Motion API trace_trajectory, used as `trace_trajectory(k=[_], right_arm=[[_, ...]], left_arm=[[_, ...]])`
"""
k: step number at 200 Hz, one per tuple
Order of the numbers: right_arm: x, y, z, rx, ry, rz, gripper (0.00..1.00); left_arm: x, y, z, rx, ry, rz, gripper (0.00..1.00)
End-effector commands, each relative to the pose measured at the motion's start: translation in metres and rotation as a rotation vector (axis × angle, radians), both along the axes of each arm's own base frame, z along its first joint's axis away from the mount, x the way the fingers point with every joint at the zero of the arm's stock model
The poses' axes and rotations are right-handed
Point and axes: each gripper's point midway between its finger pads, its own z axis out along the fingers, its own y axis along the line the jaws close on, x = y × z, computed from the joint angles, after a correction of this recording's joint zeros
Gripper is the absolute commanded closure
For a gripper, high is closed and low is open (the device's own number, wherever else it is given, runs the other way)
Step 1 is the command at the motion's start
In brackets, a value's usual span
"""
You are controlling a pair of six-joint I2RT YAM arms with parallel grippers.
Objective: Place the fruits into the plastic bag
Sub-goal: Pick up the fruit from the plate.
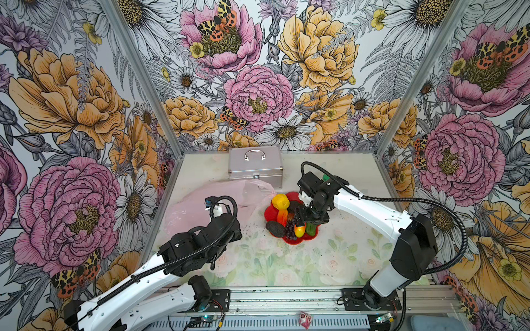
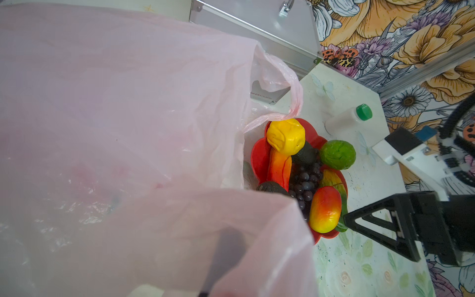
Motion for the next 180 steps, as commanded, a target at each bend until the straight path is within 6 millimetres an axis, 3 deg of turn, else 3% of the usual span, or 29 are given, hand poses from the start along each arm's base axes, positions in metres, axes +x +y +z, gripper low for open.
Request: trace_trajectory(k=[1, 50, 122, 180], right_arm=[[0.014, 0.007, -0.008, -0.006, -0.035, -0.014, 0.27], [0.028, 0.018, -0.022, -0.011, -0.034, -0.020, 0.33], [0.030, 0.031, -0.037, -0.009, -0.015, -0.001, 0.44], [0.035, 0.035, -0.021, 0.027, -0.053, -0.018, 0.72]], left_arm=[[0.000, -0.008, 0.001, -0.042, -0.016, -0.019, 1.00], [-0.002, -0.007, 0.002, -0.054, -0.025, -0.023, 1.00], [-0.004, -0.001, 0.005, -0.069, -0.041, -0.019, 1.00], [-0.004, 0.000, 0.006, -0.075, -0.045, -0.014, 1.00]])
